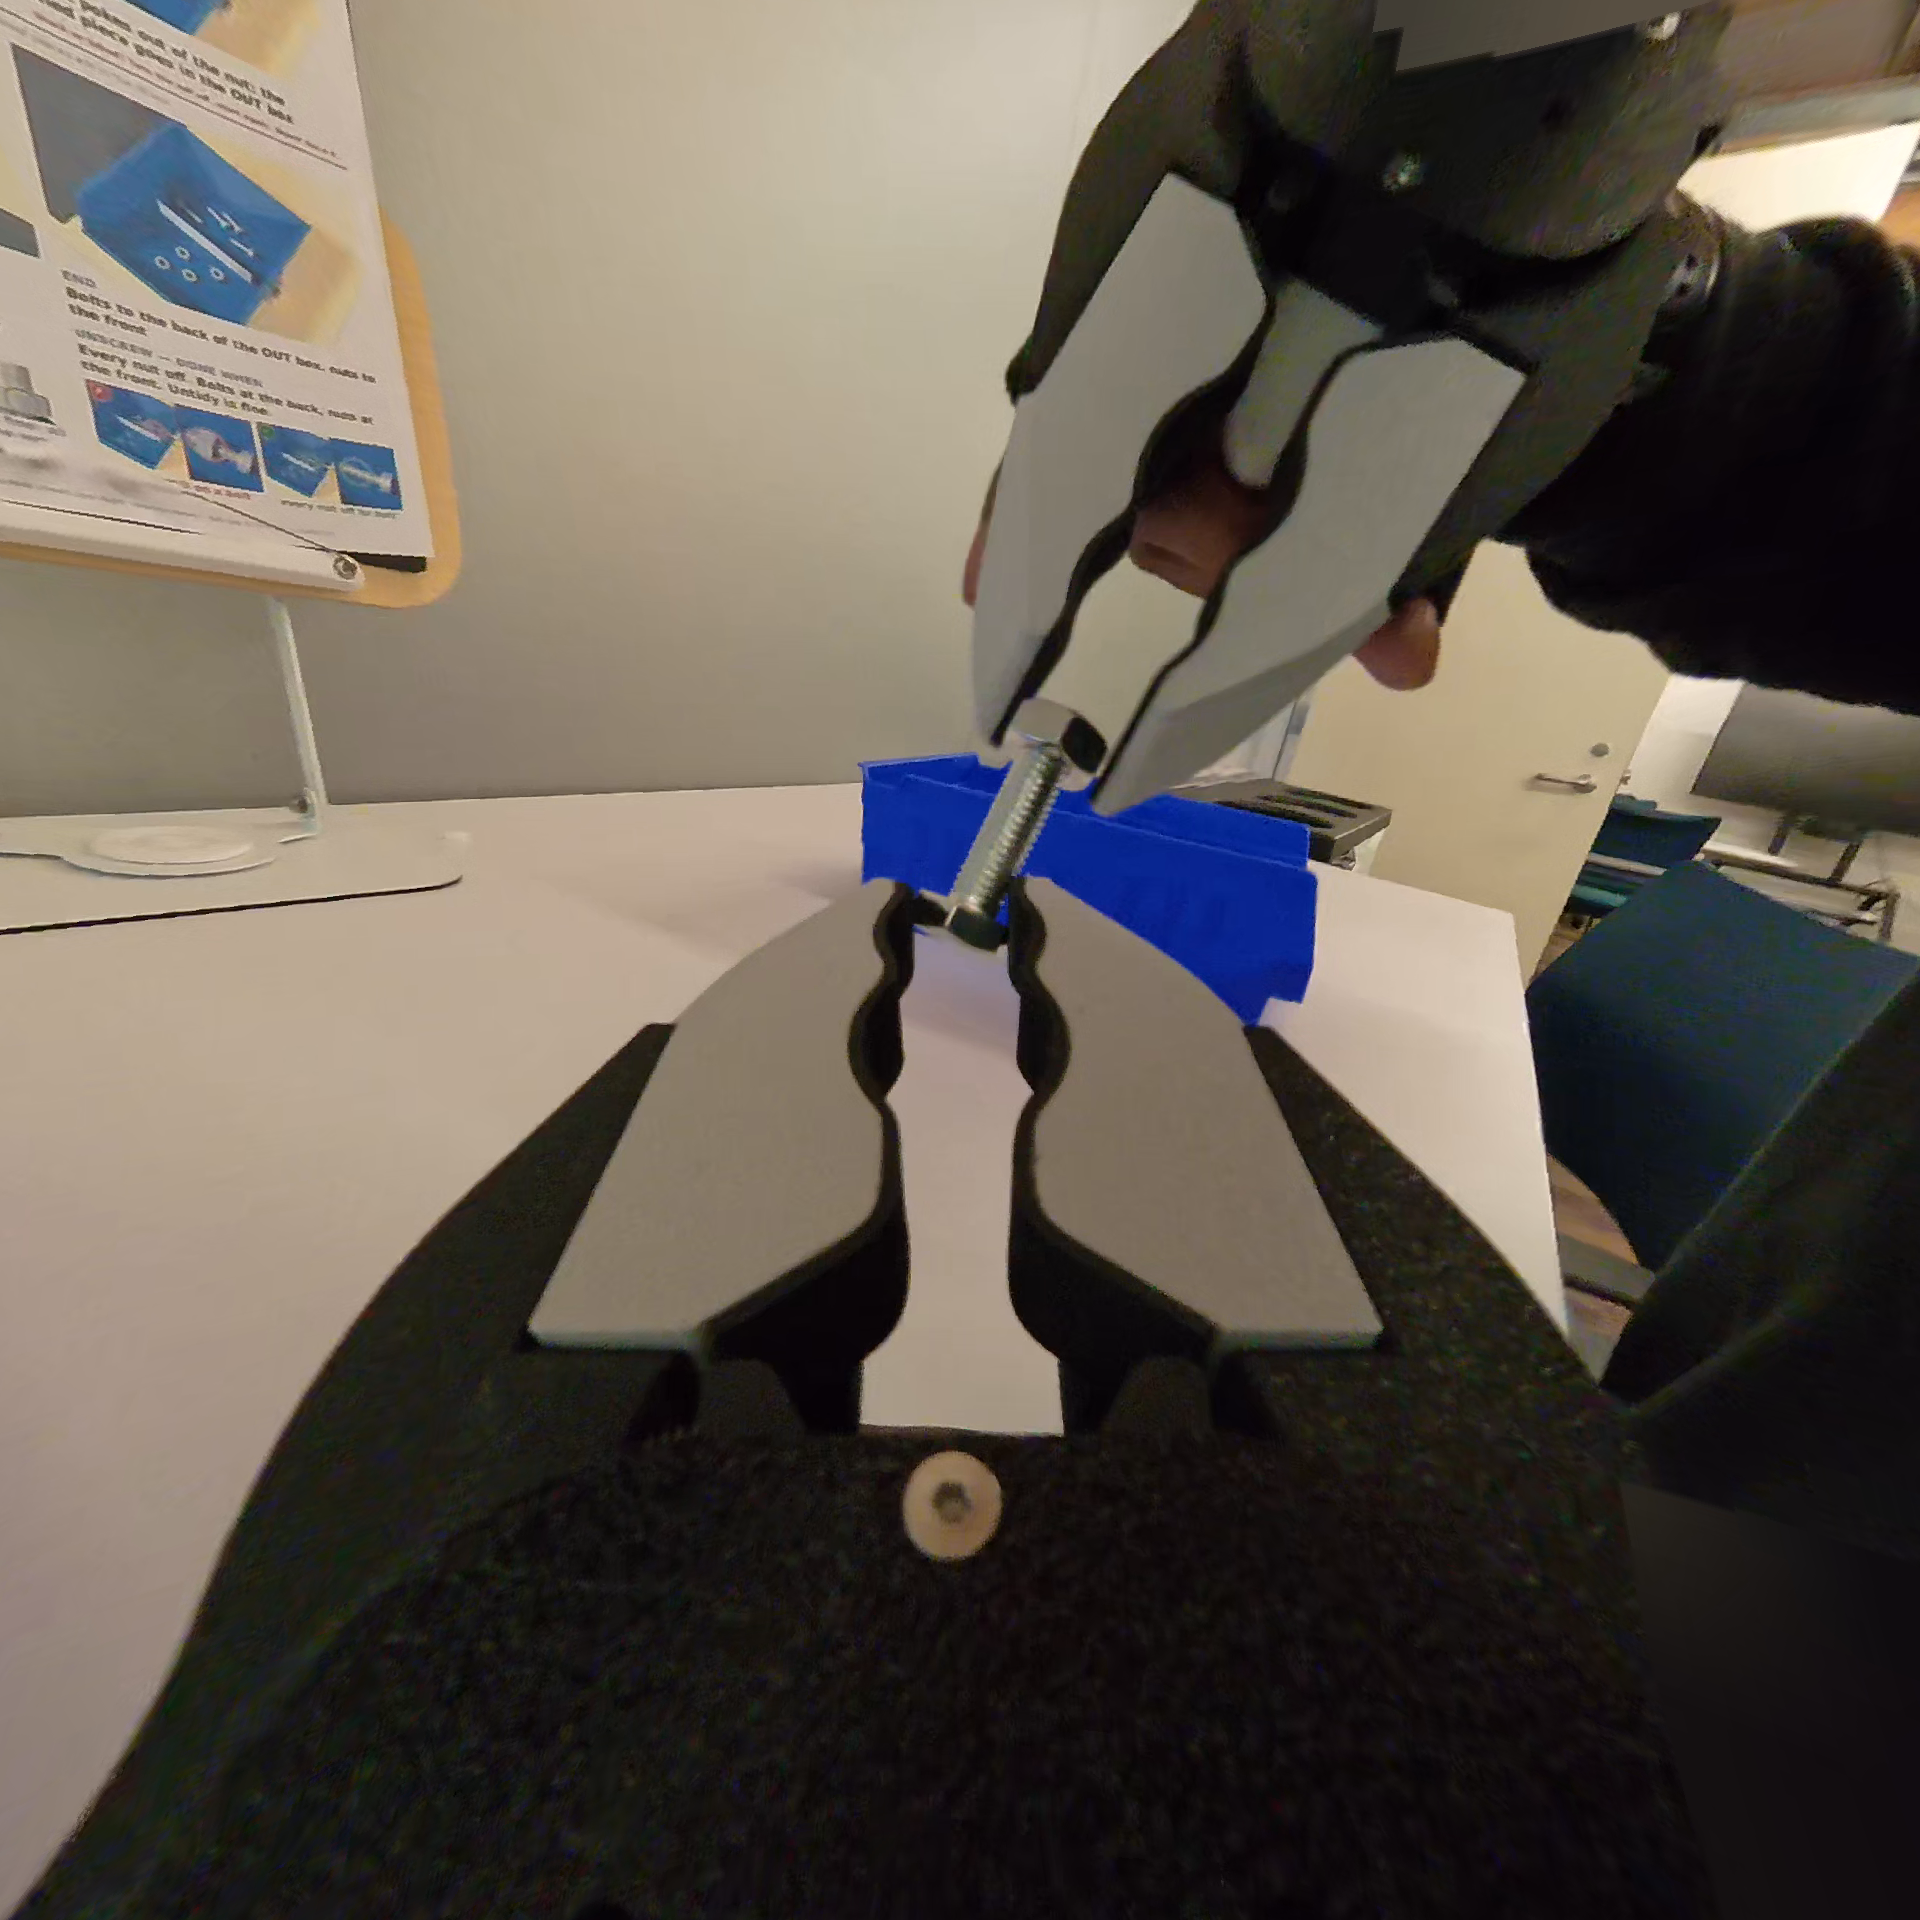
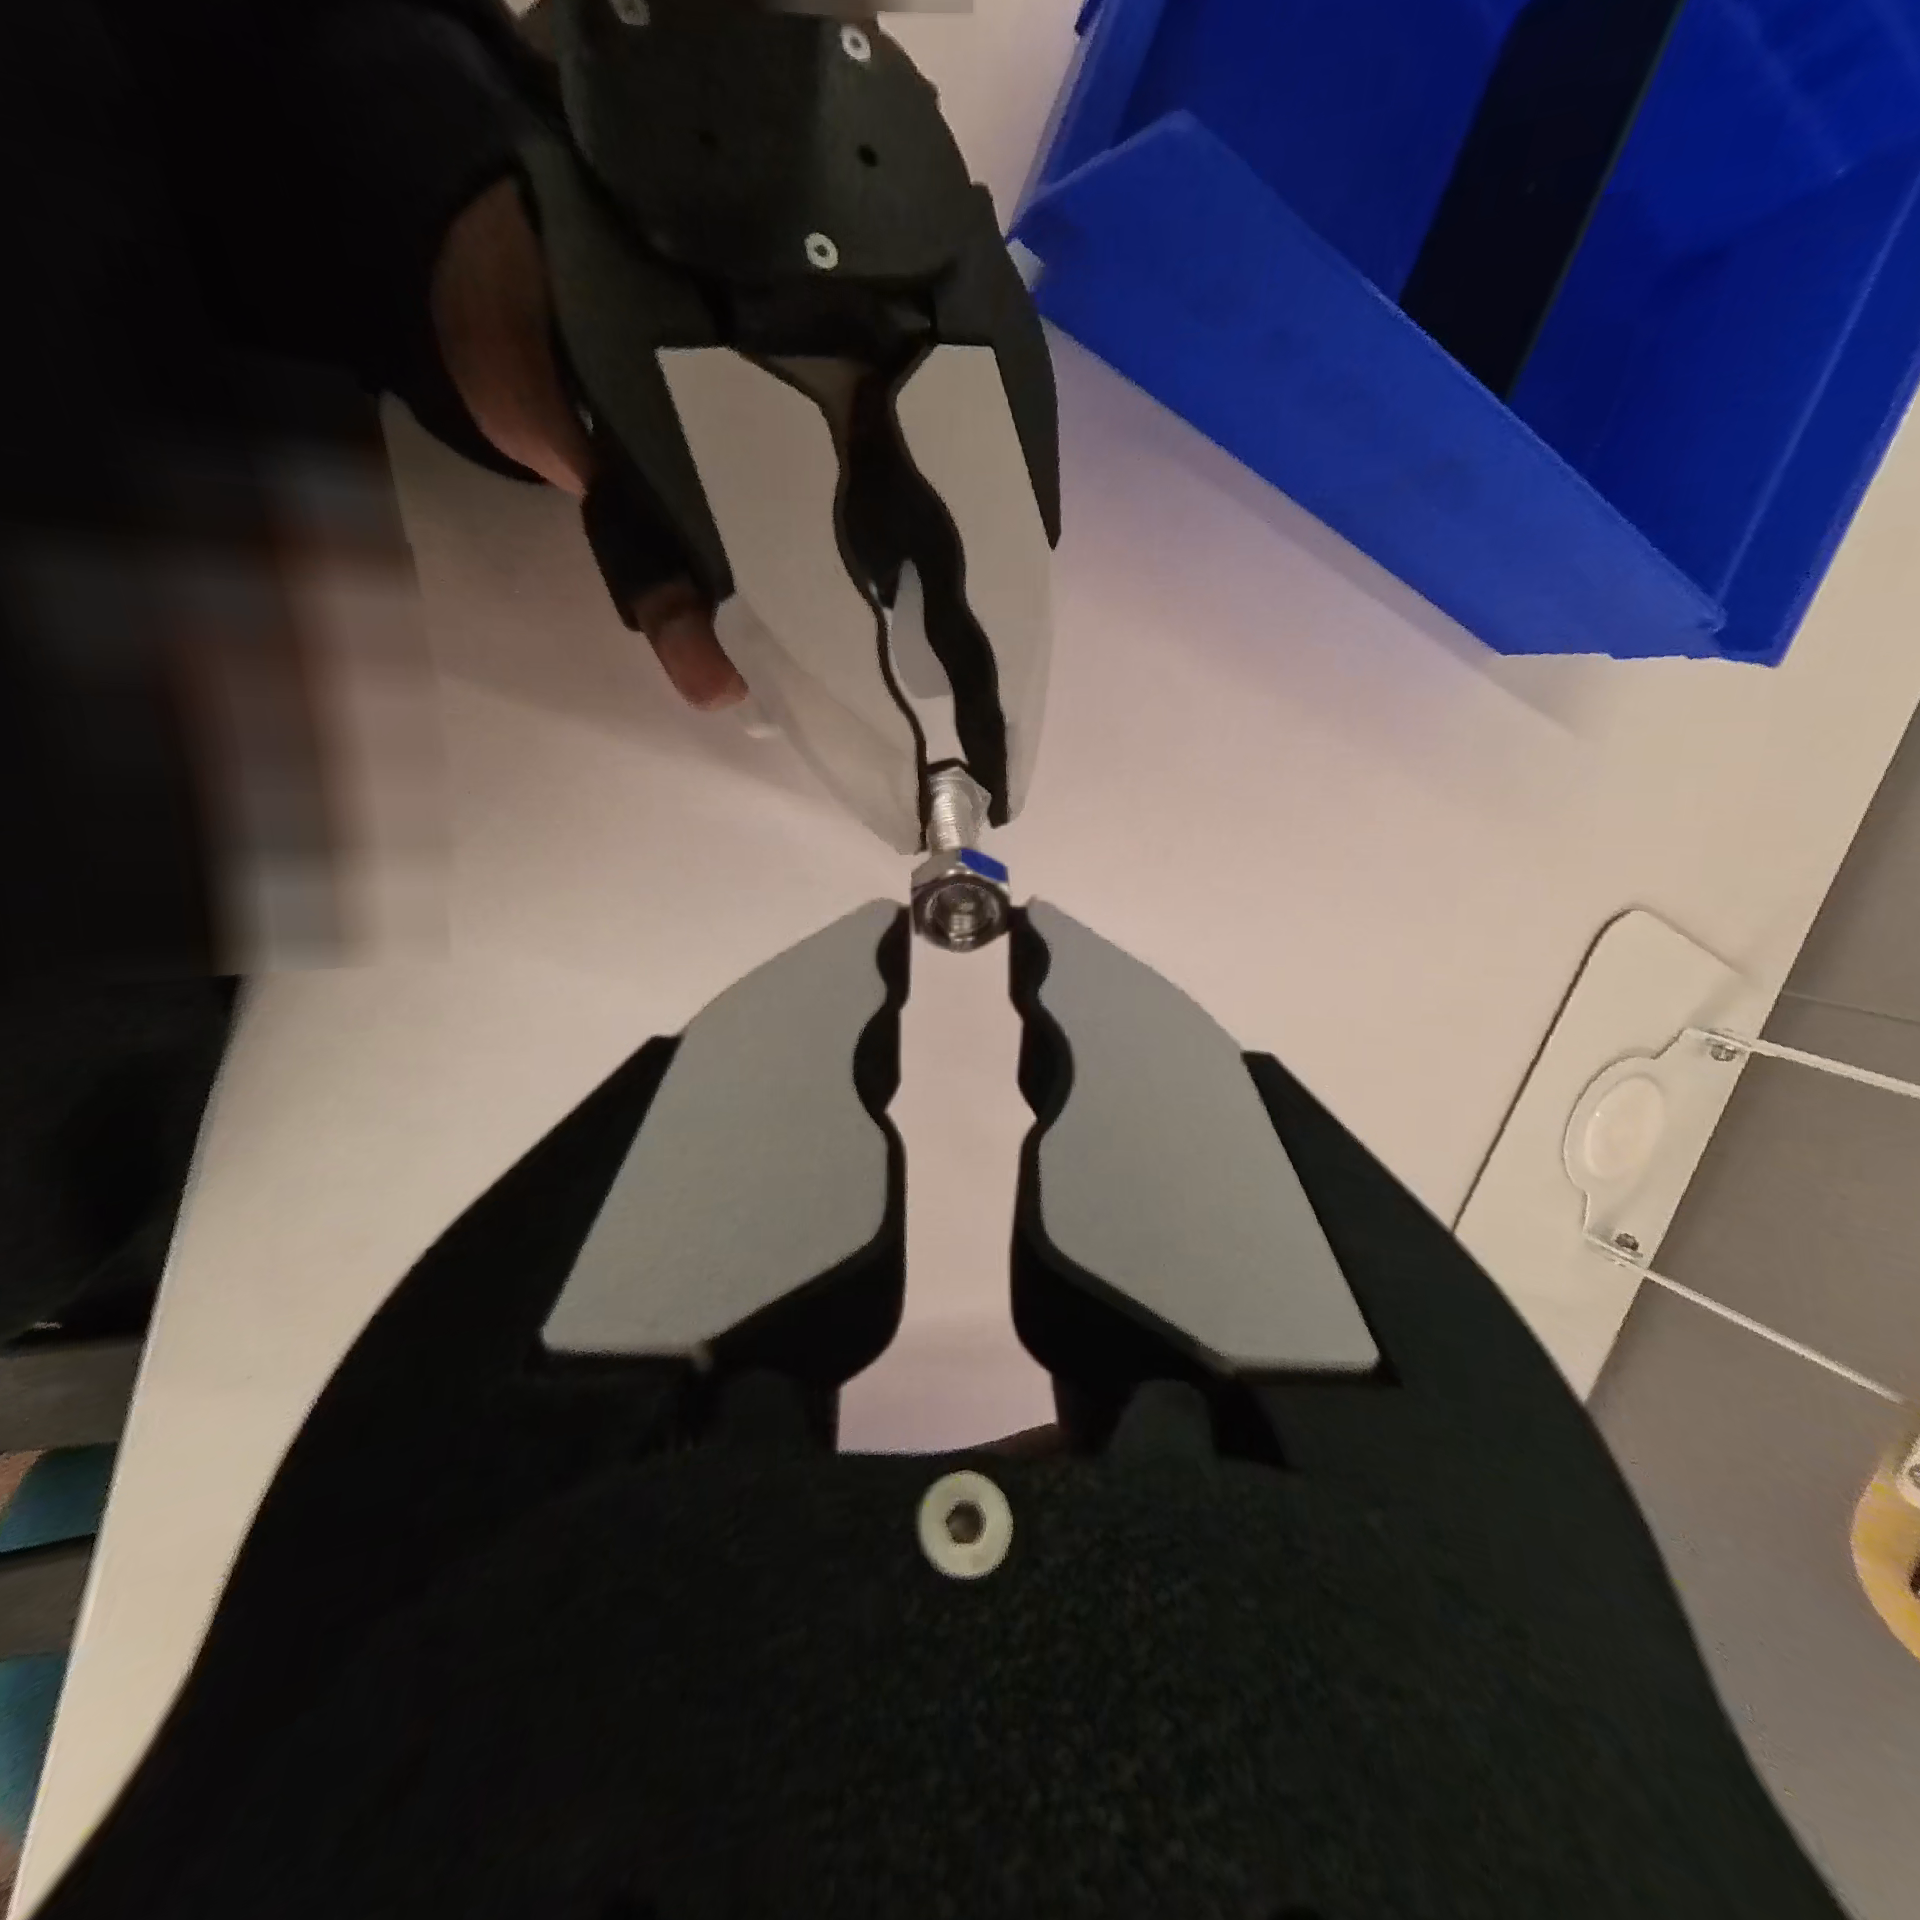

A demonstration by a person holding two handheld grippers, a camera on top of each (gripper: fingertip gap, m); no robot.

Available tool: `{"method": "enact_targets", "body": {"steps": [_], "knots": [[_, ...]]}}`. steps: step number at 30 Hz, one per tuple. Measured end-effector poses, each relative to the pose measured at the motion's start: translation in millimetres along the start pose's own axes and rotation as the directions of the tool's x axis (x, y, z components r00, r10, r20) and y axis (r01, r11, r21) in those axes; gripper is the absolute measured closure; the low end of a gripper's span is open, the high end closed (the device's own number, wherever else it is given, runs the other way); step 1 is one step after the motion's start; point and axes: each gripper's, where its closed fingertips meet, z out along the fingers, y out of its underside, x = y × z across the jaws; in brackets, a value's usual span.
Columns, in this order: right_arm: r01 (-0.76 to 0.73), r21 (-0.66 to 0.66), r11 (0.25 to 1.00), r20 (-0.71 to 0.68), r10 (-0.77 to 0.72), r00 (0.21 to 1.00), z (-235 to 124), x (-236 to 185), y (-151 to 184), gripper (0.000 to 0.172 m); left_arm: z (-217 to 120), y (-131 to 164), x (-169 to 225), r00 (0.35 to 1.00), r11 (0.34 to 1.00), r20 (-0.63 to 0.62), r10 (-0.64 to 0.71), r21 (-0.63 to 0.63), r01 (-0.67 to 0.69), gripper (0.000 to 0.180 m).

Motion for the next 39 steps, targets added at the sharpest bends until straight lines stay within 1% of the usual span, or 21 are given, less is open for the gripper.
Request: {"method": "enact_targets", "body": {"steps": [2, 4, 5, 7, 9, 10, 11, 13, 15, 17, 21, 25, 27, 29, 31, 32, 34, 36, 37, 38, 39], "knots": [[-0.060, -0.009, 0.998, 0.013, 0.060, 0.998, 0.6, -0.8, 1.4, 0.154, 0.1, 1.4, -1.7, 0.999, 0.999, 0.027, 0.037, -0.015, -0.036, 0.164], [-0.187, -0.009, 0.982, 0.047, 0.187, 0.981, 1.0, -1.5, 2.5, 0.155, -0.7, 1.2, -3.3, 0.993, 0.995, 0.065, 0.095, -0.028, -0.093, 0.164], [-0.277, -0.015, 0.961, 0.074, 0.277, 0.958, 1.1, -2.3, 3.2, 0.155, -1.1, 1.0, -3.9, 0.988, 0.992, 0.083, 0.127, -0.035, -0.124, 0.164], [-0.472, -0.020, 0.881, 0.135, 0.470, 0.872, 1.1, -3.5, 2.9, 0.155, -2.1, 0.1, -5.1, 0.976, 0.982, 0.118, 0.185, -0.048, -0.180, 0.164], [-0.566, -0.003, 0.824, 0.186, 0.556, 0.810, -0.2, -3.5, 0.9, 0.154, -2.9, -1.8, -5.0, 0.974, 0.981, 0.122, 0.193, -0.041, -0.189, 0.164], [-0.568, 0.009, 0.823, 0.195, 0.555, 0.809, -0.7, -3.3, 0.5, 0.154, -2.4, -1.9, -4.2, 0.979, 0.985, 0.109, 0.172, -0.033, -0.170, 0.164], [-0.545, 0.020, 0.838, 0.187, 0.532, 0.826, -1.1, -2.7, 0.7, 0.151, -1.9, -1.6, -3.8, 0.984, 0.989, 0.096, 0.150, -0.028, -0.147, 0.164], [-0.447, 0.025, 0.894, 0.154, 0.438, 0.885, -1.5, -3.7, 2.6, 0.135, -1.7, -0.8, -4.9, 0.991, 0.994, 0.080, 0.107, -0.022, -0.105, 0.164], [-0.261, 0.021, 0.965, 0.078, 0.259, 0.963, -2.7, -2.6, 7.1, 0.130, -2.4, -1.3, -5.5, 0.997, 0.999, 0.059, 0.049, -0.004, -0.049, 0.164], [-0.083, 0.009, 0.996, 0.001, 0.083, 0.997, -4.2, -0.1, 9.0, 0.128, -2.2, -0.4, -6.8, 0.999, 1.000, 0.039, 0.010, -0.004, -0.010, 0.164], [0.084, -0.003, 0.996, -0.039, -0.084, 0.996, -4.8, 2.1, 8.0, 0.130, -0.6, 1.8, -5.0, 1.000, 1.000, 0.009, -0.014, -0.019, 0.014, 0.164], [0.170, -0.017, 0.985, -0.037, -0.170, 0.985, -1.3, 1.1, 7.1, 0.132, 1.7, 5.1, -0.4, 1.000, 0.999, -0.025, -0.011, -0.041, 0.010, 0.164], [0.180, -0.019, 0.984, -0.033, -0.180, 0.983, 1.4, -0.4, 5.3, 0.140, 3.0, 7.6, 2.7, 0.999, 0.998, -0.046, -0.009, -0.056, 0.006, 0.164], [0.115, -0.034, 0.993, -0.007, -0.115, 0.993, 4.3, -2.7, 6.2, 0.154, 3.3, 8.4, 2.1, 0.999, 0.998, -0.036, 0.004, -0.063, -0.006, 0.164], [-0.043, -0.042, 0.998, 0.019, 0.044, 0.999, 6.6, -2.5, 7.6, 0.154, 2.4, 10.4, -1.5, 0.998, 0.995, 0.001, 0.058, -0.085, -0.057, 0.164], [-0.158, -0.040, 0.987, 0.043, 0.159, 0.986, 7.4, -3.0, 8.3, 0.154, 2.0, 11.0, -2.8, 0.994, 0.990, 0.025, 0.104, -0.098, -0.101, 0.164], [-0.438, -0.018, 0.899, 0.111, 0.437, 0.892, 8.6, -3.9, 7.1, 0.154, 0.4, 11.0, -5.3, 0.977, 0.974, 0.072, 0.200, -0.123, -0.191, 0.164], [-0.635, 0.036, 0.772, 0.206, 0.616, 0.760, 7.6, -3.5, 1.7, 0.154, -1.9, 7.1, -6.6, 0.968, 0.968, 0.093, 0.235, -0.118, -0.223, 0.164], [-0.662, 0.067, 0.747, 0.251, 0.629, 0.736, 6.2, -4.5, -1.7, 0.148, -2.5, 5.0, -6.7, 0.971, 0.972, 0.093, 0.221, -0.107, -0.211, 0.164], [-0.638, 0.094, 0.764, 0.259, 0.600, 0.756, 5.1, -5.3, -2.1, 0.141, -3.1, 4.1, -8.3, 0.977, 0.978, 0.091, 0.191, -0.100, -0.181, 0.164], [-0.574, 0.116, 0.810, 0.216, 0.544, 0.811, 4.7, -4.3, 0.7, 0.137, -3.7, 4.0, -9.5, 0.985, 0.986, 0.083, 0.150, -0.092, -0.142, 0.164]]}}
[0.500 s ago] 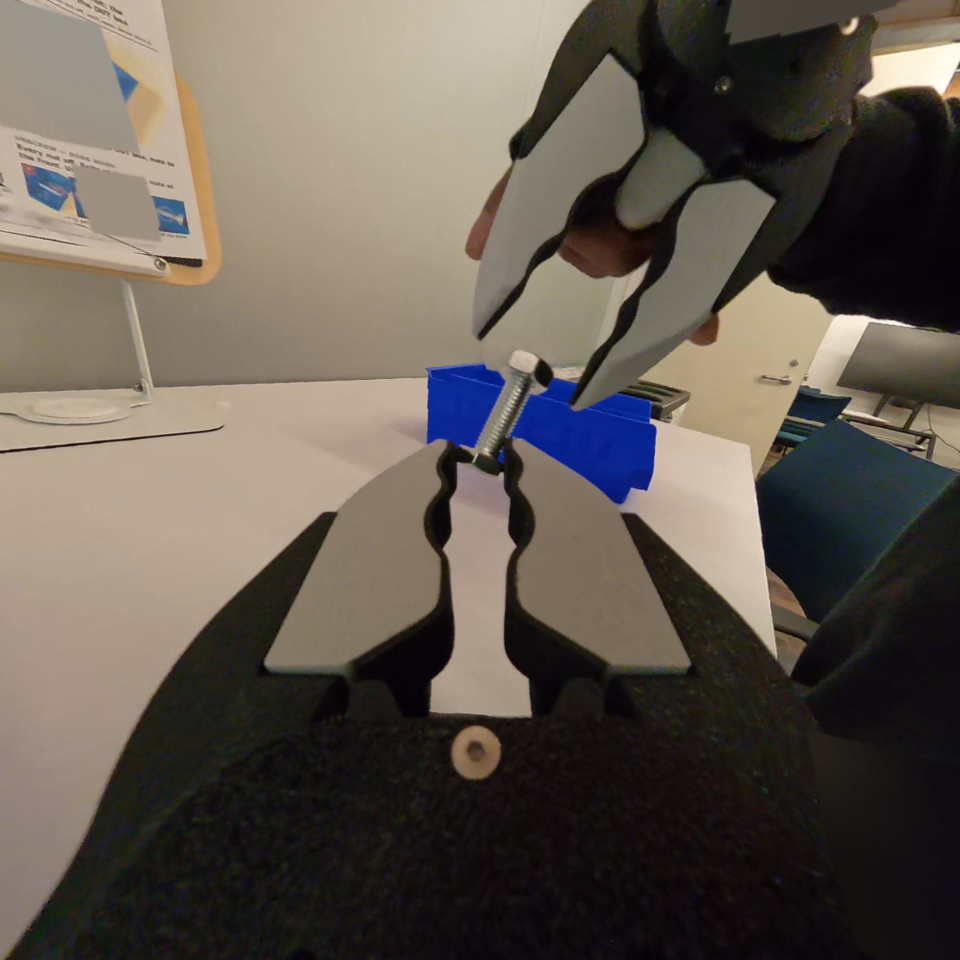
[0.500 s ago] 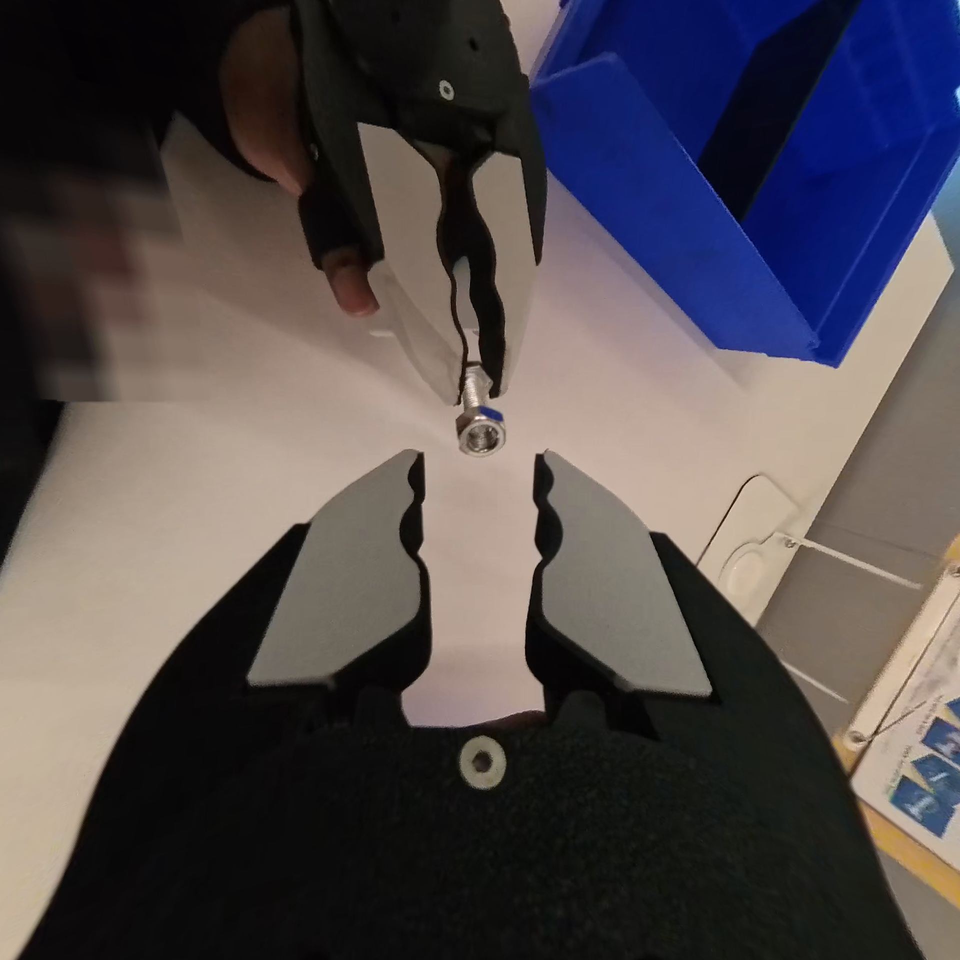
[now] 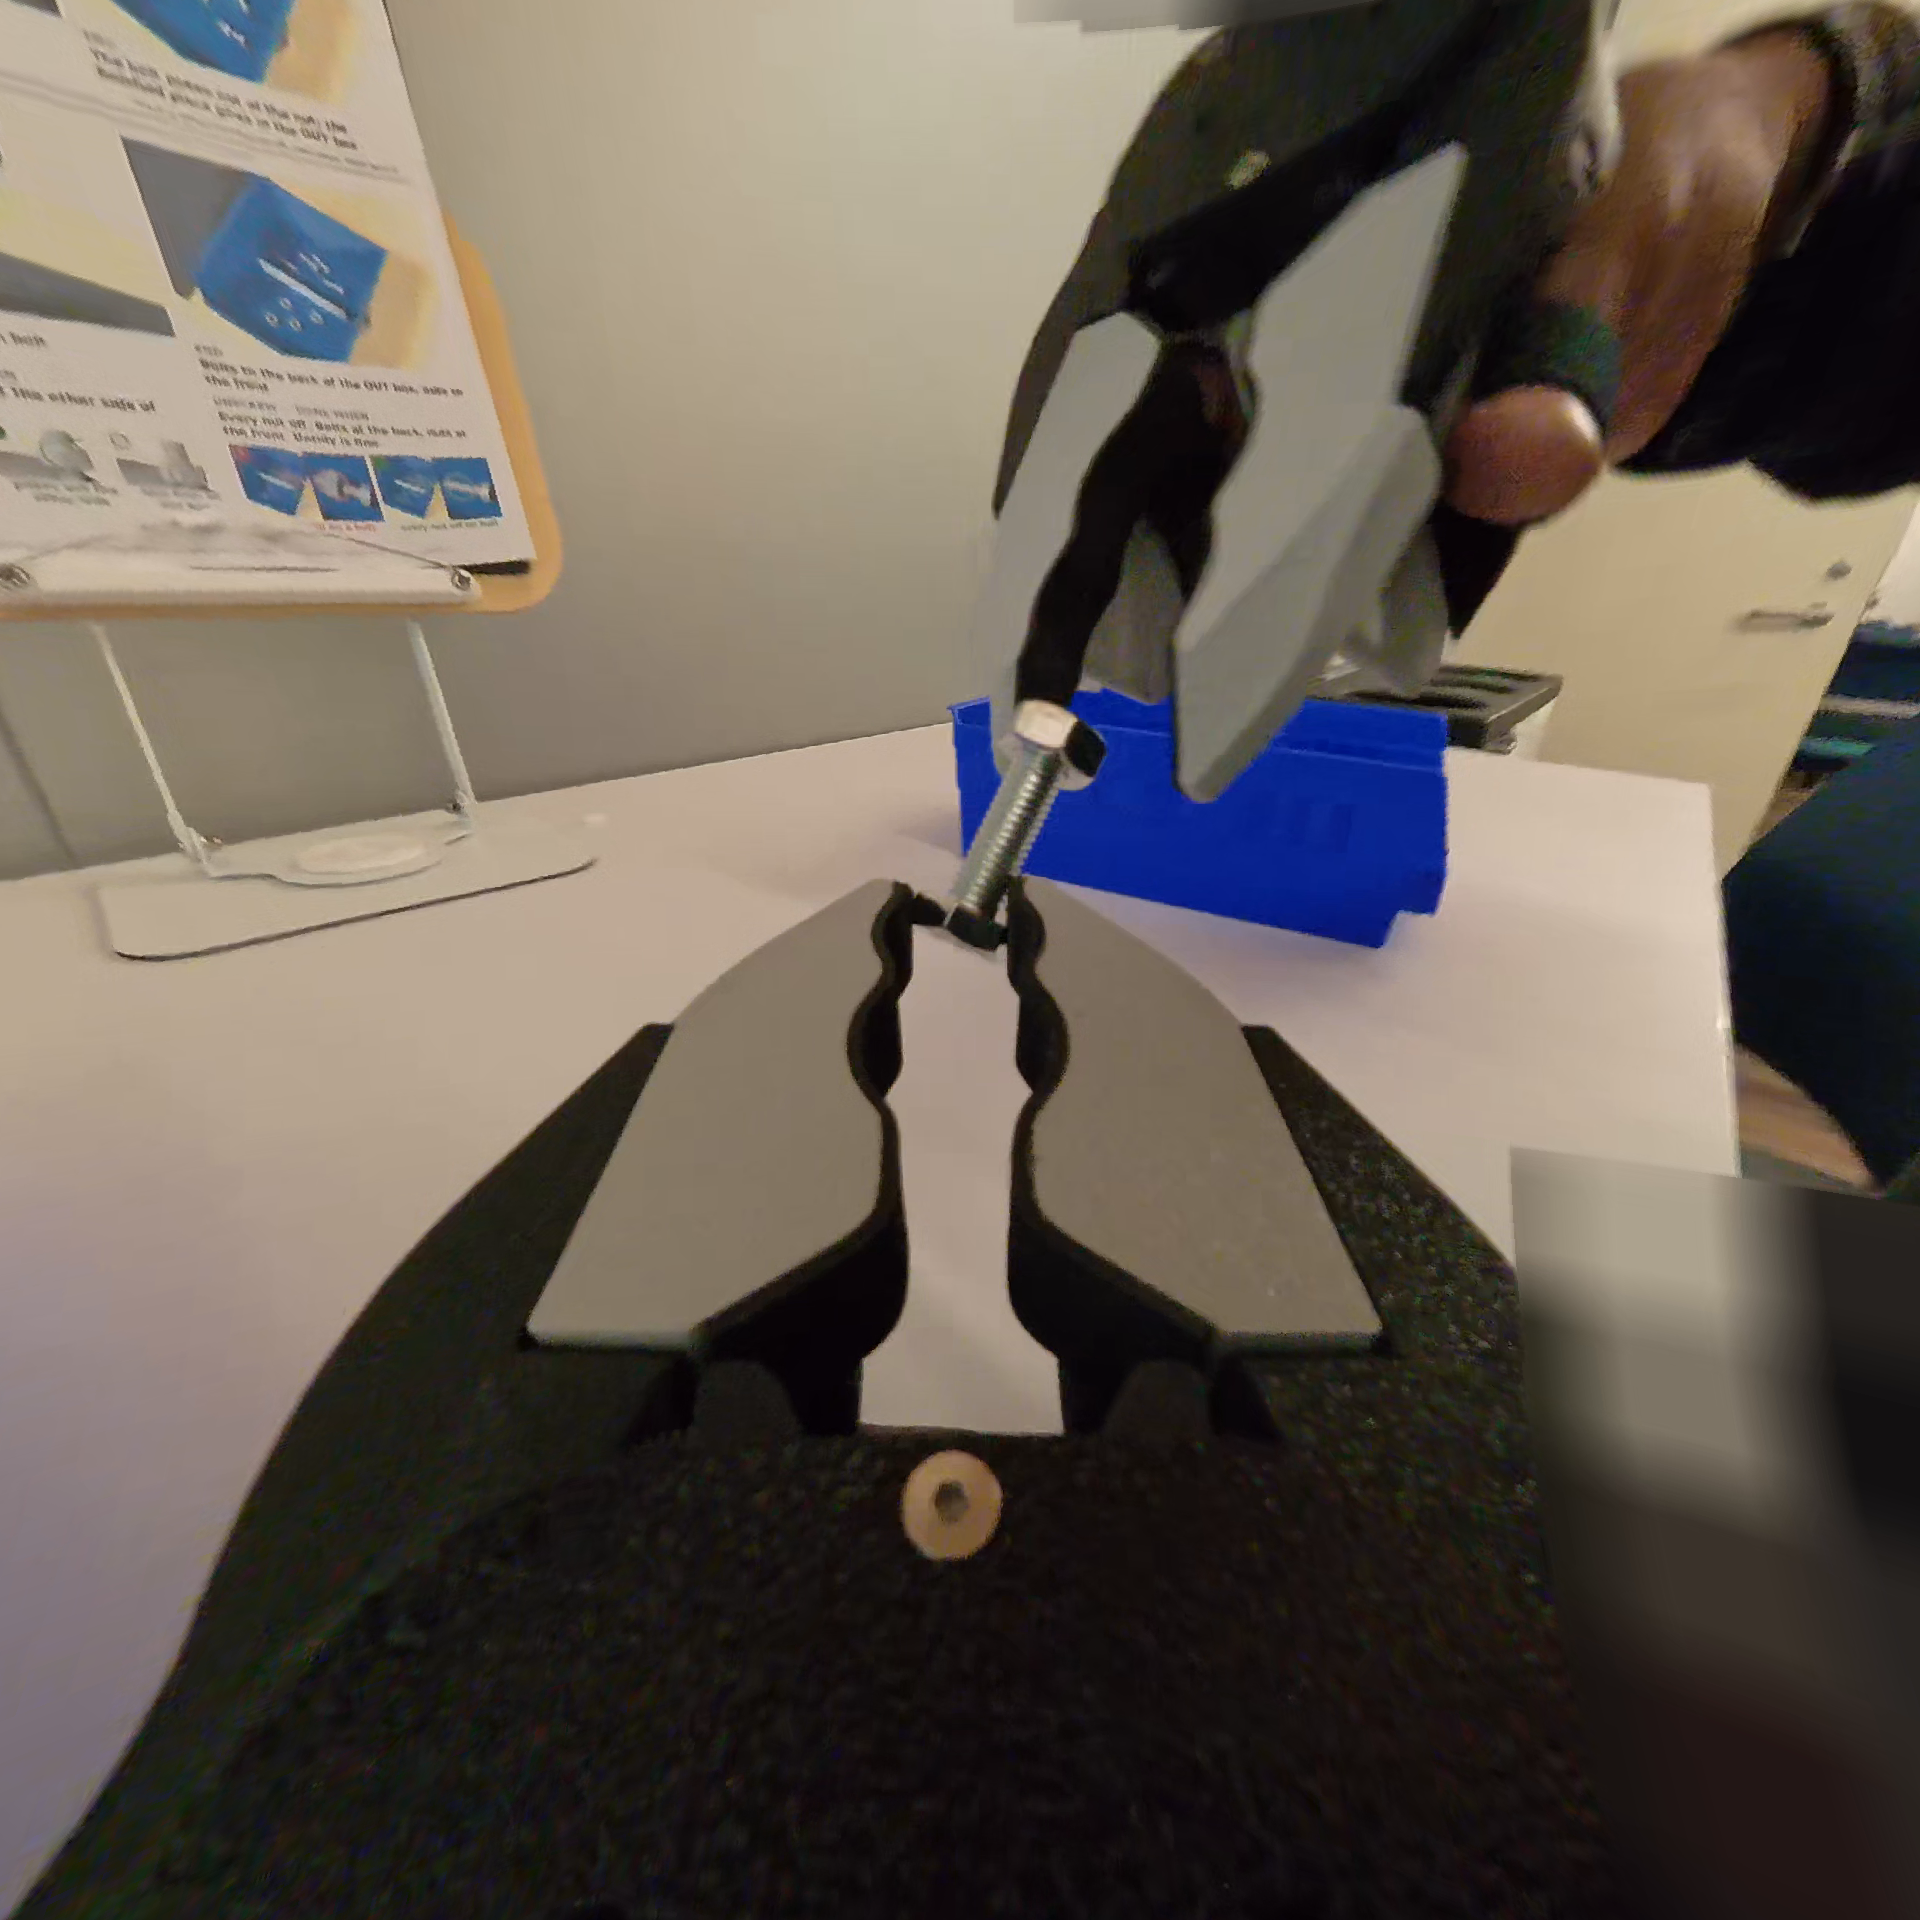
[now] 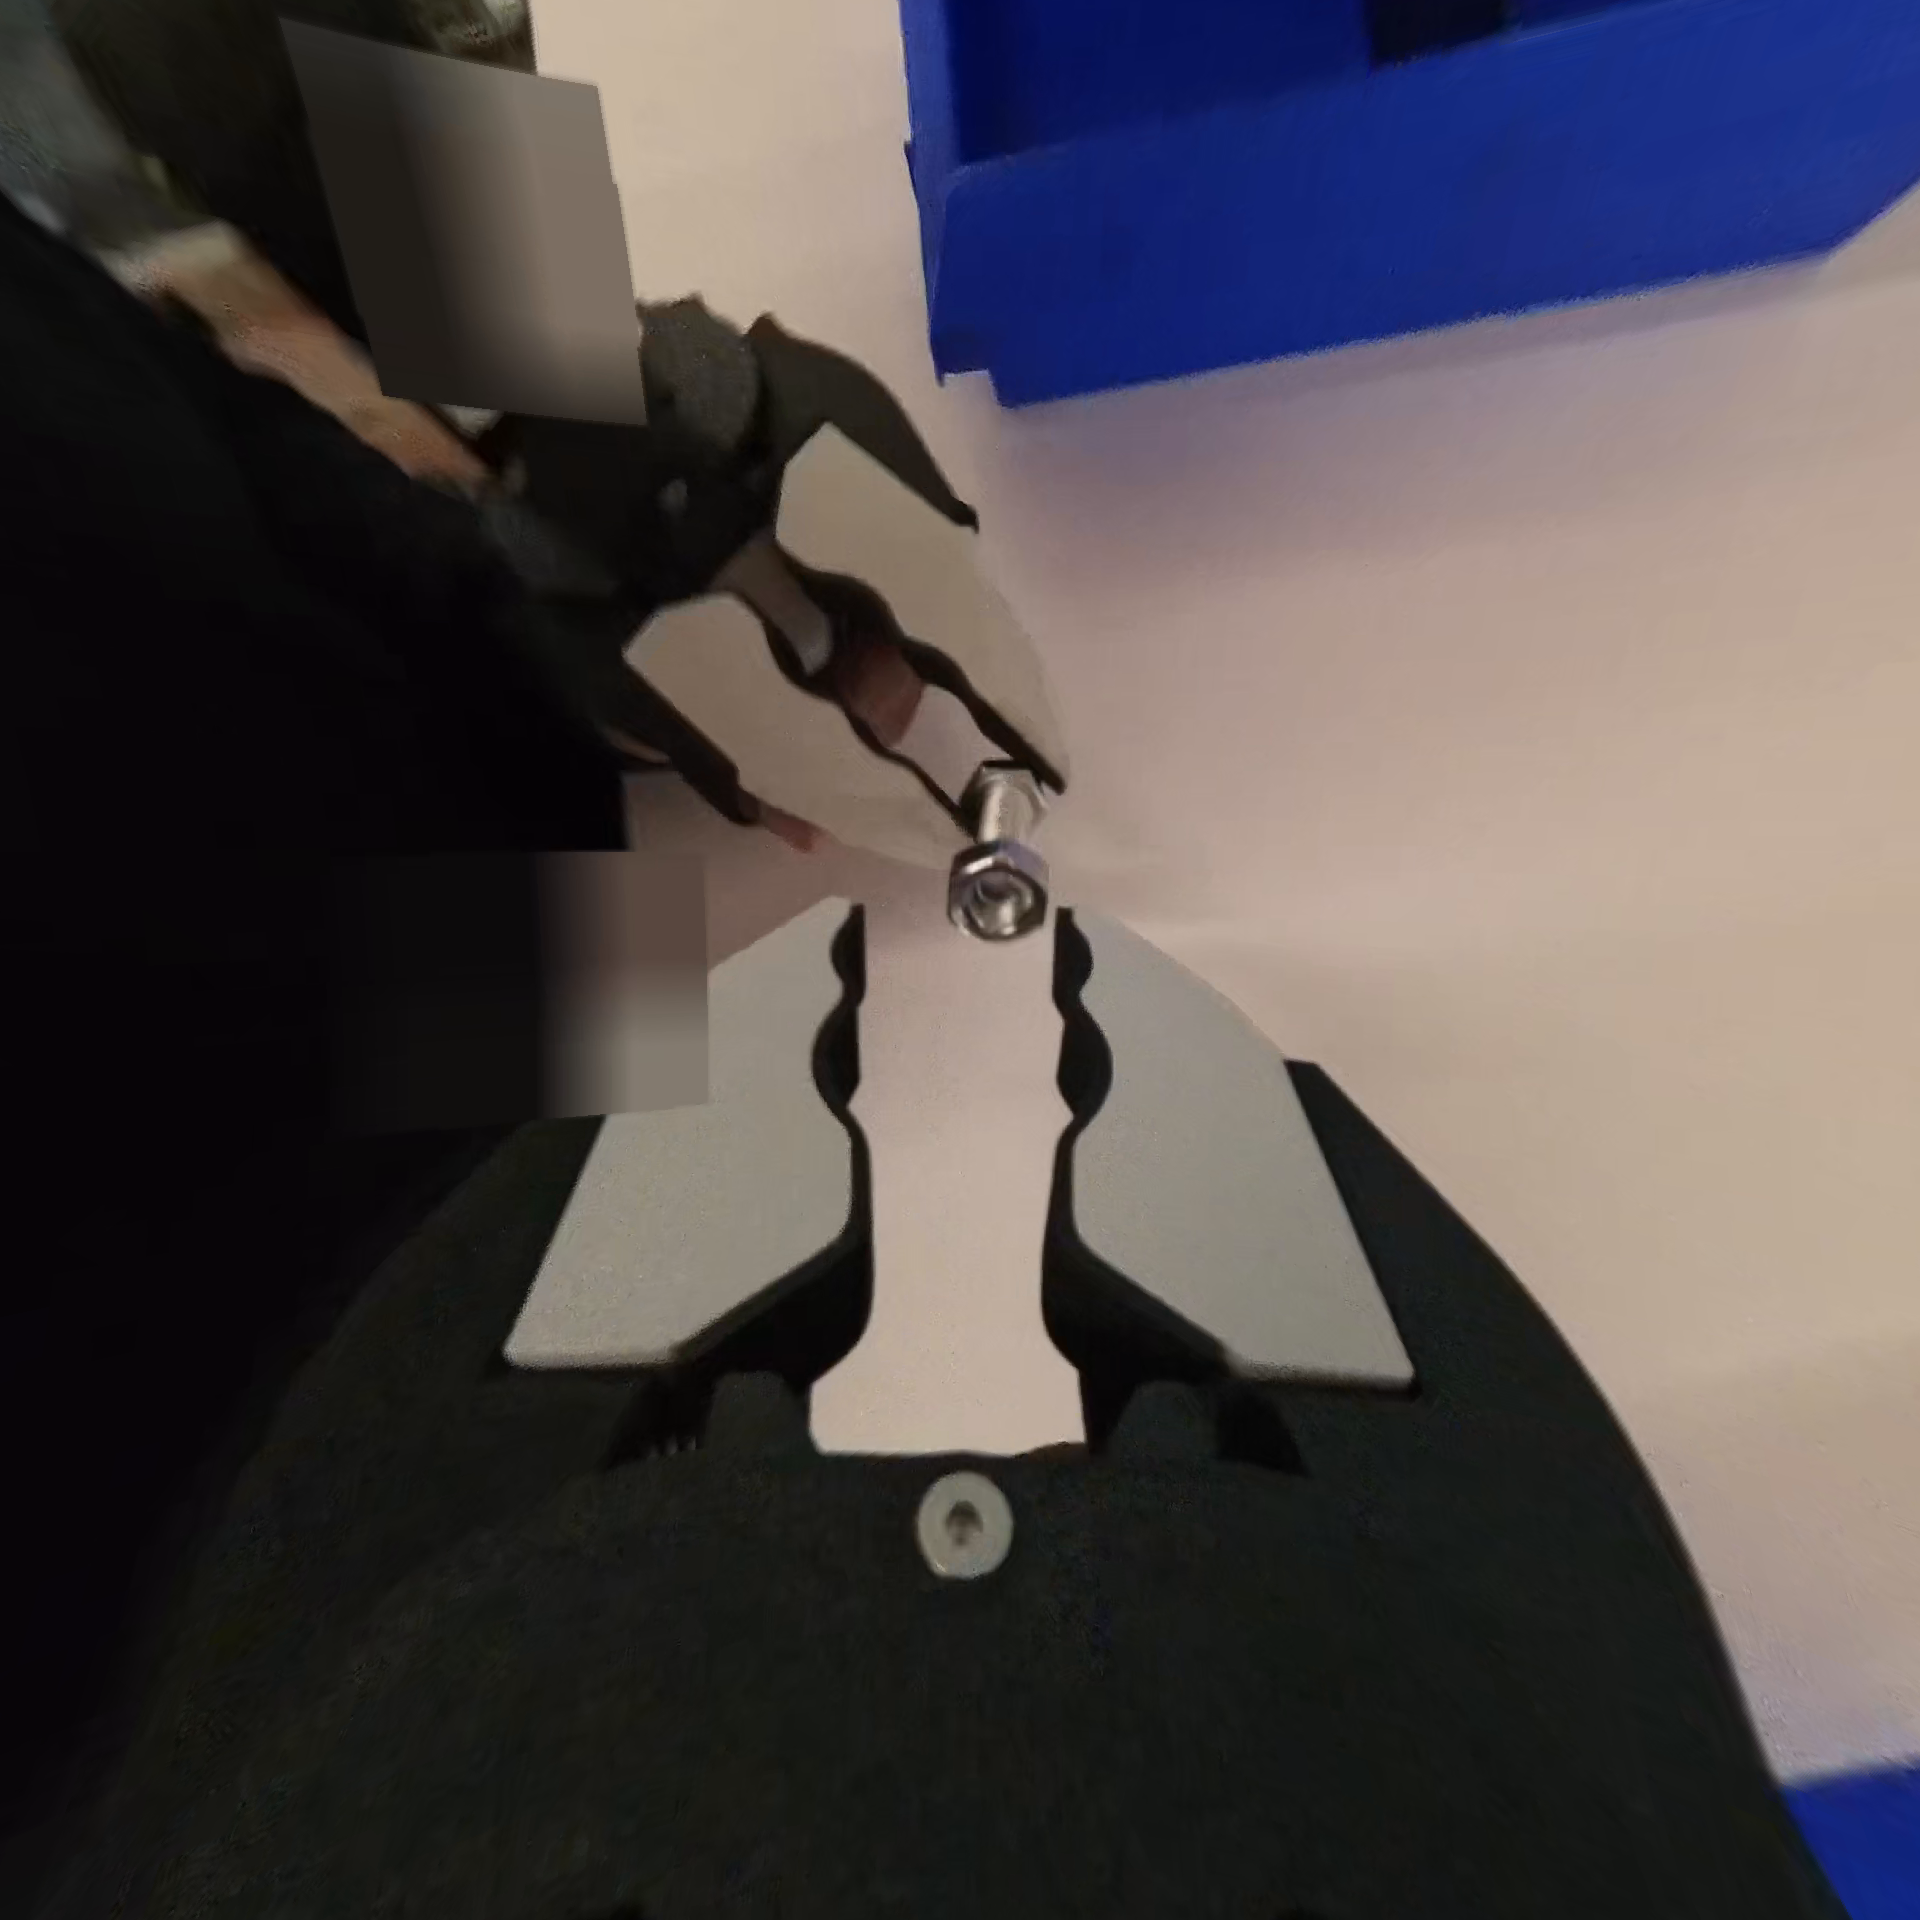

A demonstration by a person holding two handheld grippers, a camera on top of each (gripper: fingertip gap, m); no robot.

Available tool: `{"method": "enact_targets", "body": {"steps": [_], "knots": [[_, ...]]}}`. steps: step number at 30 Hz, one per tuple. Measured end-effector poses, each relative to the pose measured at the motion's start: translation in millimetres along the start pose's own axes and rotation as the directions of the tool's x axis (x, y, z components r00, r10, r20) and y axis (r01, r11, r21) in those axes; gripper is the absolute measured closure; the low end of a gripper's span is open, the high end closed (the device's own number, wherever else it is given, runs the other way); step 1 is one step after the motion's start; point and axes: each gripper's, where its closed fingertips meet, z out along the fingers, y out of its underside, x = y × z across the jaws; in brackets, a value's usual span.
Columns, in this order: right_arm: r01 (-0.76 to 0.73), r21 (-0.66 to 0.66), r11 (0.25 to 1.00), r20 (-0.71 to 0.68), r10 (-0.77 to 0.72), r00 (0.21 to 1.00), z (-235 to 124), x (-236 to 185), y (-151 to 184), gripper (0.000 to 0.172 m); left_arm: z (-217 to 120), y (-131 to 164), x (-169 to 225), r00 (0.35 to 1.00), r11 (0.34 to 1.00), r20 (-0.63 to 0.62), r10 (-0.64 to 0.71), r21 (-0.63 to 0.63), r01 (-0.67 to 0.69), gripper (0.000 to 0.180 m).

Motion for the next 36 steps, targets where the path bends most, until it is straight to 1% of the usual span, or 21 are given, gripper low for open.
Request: {"method": "enact_targets", "body": {"steps": [2, 4, 6, 8, 10, 12, 14, 16, 18, 20, 21, 22, 23, 24, 25, 27, 29, 30, 32, 34, 36], "knots": [[0.235, -0.036, 0.971, -0.127, -0.238, 0.963, -2.9, 7.6, 3.4, 0.131, -1.1, 0.6, -1.2, 0.994, 0.995, -0.045, -0.096, 0.009, 0.097, 0.164], [0.454, -0.110, 0.884, -0.220, -0.467, 0.856, -5.2, 11.8, 4.2, 0.129, -2.0, 0.3, -0.5, 0.983, 0.988, -0.093, -0.156, 0.004, 0.157, 0.164], [0.579, -0.163, 0.799, -0.255, -0.601, 0.757, -5.8, 12.5, 3.0, 0.128, -2.2, 2.2, -0.2, 0.976, 0.983, -0.118, -0.181, -0.018, 0.180, 0.164], [0.626, -0.177, 0.759, -0.249, -0.650, 0.718, -4.5, 10.5, 3.1, 0.126, -2.4, 4.8, -0.2, 0.973, 0.982, -0.131, -0.189, -0.038, 0.185, 0.164], [0.641, -0.183, 0.746, -0.231, -0.666, 0.709, -1.4, 8.8, 5.0, 0.128, -2.5, 6.8, 2.2, 0.971, 0.982, -0.148, -0.186, -0.058, 0.179, 0.164], [0.641, -0.177, 0.747, -0.221, -0.665, 0.713, 2.1, 7.0, 5.8, 0.135, -0.9, 12.0, 7.1, 0.972, 0.983, -0.168, -0.166, -0.100, 0.151, 0.164], [0.628, -0.165, 0.761, -0.189, -0.649, 0.737, 6.4, 2.2, 9.6, 0.150, 0.4, 15.6, 11.4, 0.975, 0.985, -0.178, -0.135, -0.128, 0.113, 0.164], [0.576, -0.171, 0.800, -0.176, -0.600, 0.781, 9.0, 3.9, 14.5, 0.154, 1.5, 19.8, 13.0, 0.983, 0.986, -0.162, -0.086, -0.154, 0.061, 0.164], [0.418, -0.147, 0.896, -0.142, -0.437, 0.888, 11.5, 4.0, 21.2, 0.155, 1.9, 23.2, 13.0, 0.992, 0.985, -0.129, 0.015, -0.167, -0.037, 0.164], [0.133, -0.109, 0.985, -0.087, -0.143, 0.986, 13.5, 3.5, 25.9, 0.155, 1.4, 24.3, 11.9, 0.985, 0.972, -0.085, 0.148, -0.169, -0.161, 0.164], [-0.006, -0.089, 0.996, -0.053, 0.001, 0.999, 14.1, 2.8, 27.2, 0.155, 1.2, 24.7, 11.7, 0.980, 0.965, -0.072, 0.188, -0.172, -0.198, 0.164], [-0.098, -0.068, 0.993, -0.019, 0.097, 0.995, 14.2, 2.0, 27.3, 0.155, 1.1, 24.9, 12.3, 0.978, 0.963, -0.071, 0.197, -0.173, -0.207, 0.164], [-0.130, -0.046, 0.990, 0.011, 0.131, 0.991, 13.8, 0.7, 25.9, 0.154, 1.4, 24.3, 13.6, 0.982, 0.969, -0.082, 0.169, -0.166, -0.180, 0.164], [-0.108, -0.030, 0.994, 0.028, 0.108, 0.994, 13.1, -1.0, 24.9, 0.146, 1.9, 23.0, 14.4, 0.989, 0.979, -0.098, 0.112, -0.157, -0.127, 0.164], [-0.040, -0.026, 0.999, 0.010, 0.040, 0.999, 12.3, -0.5, 25.6, 0.139, 2.3, 22.1, 13.0, 0.993, 0.986, -0.108, 0.055, -0.152, -0.071, 0.164], [0.188, -0.048, 0.981, -0.096, -0.192, 0.977, 9.8, 5.3, 27.4, 0.131, 2.1, 19.6, 8.1, 0.993, 0.989, -0.114, -0.019, -0.149, 0.001, 0.164], [0.430, -0.105, 0.897, -0.215, -0.442, 0.871, 7.4, 11.4, 26.5, 0.126, 1.6, 19.8, 6.8, 0.986, 0.985, -0.137, -0.094, -0.158, 0.071, 0.164], [0.504, -0.128, 0.854, -0.240, -0.520, 0.820, 7.5, 11.3, 25.9, 0.128, 1.5, 21.6, 6.8, 0.983, 0.981, -0.144, -0.111, -0.173, 0.085, 0.164], [0.568, -0.134, 0.812, -0.254, -0.582, 0.773, 9.7, 8.9, 23.8, 0.129, 1.9, 25.5, 7.3, 0.982, 0.976, -0.152, -0.111, -0.203, 0.079, 0.164], [0.571, -0.122, 0.812, -0.251, -0.582, 0.774, 13.0, 8.1, 23.4, 0.134, 2.4, 27.4, 11.3, 0.979, 0.973, -0.175, -0.105, -0.220, 0.065, 0.164], [0.563, -0.115, 0.819, -0.244, -0.572, 0.783, 15.7, 8.3, 25.1, 0.146, 3.6, 29.6, 17.1, 0.974, 0.969, -0.205, -0.093, -0.243, 0.041, 0.164]]}}
